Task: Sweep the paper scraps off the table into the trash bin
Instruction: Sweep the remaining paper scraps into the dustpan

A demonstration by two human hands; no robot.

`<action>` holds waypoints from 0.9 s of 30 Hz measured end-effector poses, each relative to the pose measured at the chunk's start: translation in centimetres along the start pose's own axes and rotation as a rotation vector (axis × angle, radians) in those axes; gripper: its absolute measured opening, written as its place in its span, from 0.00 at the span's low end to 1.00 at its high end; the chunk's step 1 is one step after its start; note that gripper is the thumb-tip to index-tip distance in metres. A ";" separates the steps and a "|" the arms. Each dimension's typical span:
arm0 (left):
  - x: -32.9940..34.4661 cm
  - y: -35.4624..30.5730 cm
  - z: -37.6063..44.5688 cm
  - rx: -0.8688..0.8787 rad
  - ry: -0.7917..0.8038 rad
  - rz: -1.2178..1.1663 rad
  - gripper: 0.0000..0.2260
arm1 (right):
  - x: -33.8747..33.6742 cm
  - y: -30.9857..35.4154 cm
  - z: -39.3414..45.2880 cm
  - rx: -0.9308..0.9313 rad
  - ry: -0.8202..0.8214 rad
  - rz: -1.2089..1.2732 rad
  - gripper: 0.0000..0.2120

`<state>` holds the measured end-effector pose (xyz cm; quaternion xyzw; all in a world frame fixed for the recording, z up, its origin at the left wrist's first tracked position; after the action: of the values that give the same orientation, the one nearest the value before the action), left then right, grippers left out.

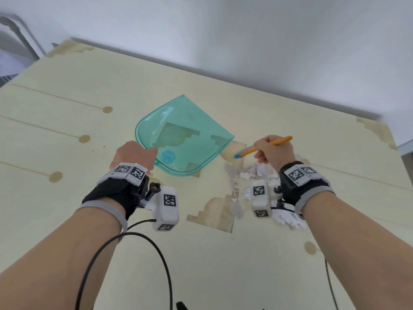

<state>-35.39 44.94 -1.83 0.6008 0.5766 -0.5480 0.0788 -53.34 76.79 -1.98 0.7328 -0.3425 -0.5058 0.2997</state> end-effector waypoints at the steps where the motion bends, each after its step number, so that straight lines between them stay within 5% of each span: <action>1: 0.0 0.0 -0.1 0.000 0.002 0.001 0.14 | 1.5 0.1 -0.4 0.000 0.062 0.020 0.04; 5: 0.2 0.3 -0.5 -0.001 0.004 0.001 0.12 | 4.0 -1.9 -1.4 0.070 0.159 -0.079 0.05; 12: 1.2 0.8 -1.0 -0.005 0.051 0.006 0.11 | -2.1 -1.6 -1.1 0.045 -0.062 -0.192 0.04; 18: 1.3 0.8 -1.2 0.008 0.039 0.019 0.11 | 3.9 -1.1 -3.6 -0.013 0.197 -0.193 0.06; 27: 1.1 1.9 -1.4 0.011 0.060 -0.005 0.13 | -1.3 -1.9 -4.0 -0.017 0.007 -0.162 0.05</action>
<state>-33.43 46.03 -3.14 0.6158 0.5772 -0.5333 0.0569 -49.55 79.34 -1.55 0.7574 -0.2768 -0.5286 0.2653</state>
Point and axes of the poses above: each hand's wrist, its own z-axis towards the middle knuckle, its own x-axis out of the palm, y = z × x, the point moved 8 cm from there along z, towards the middle knuckle, and after that the axes turned 2 degrees about -z, right-handed, at the moved point
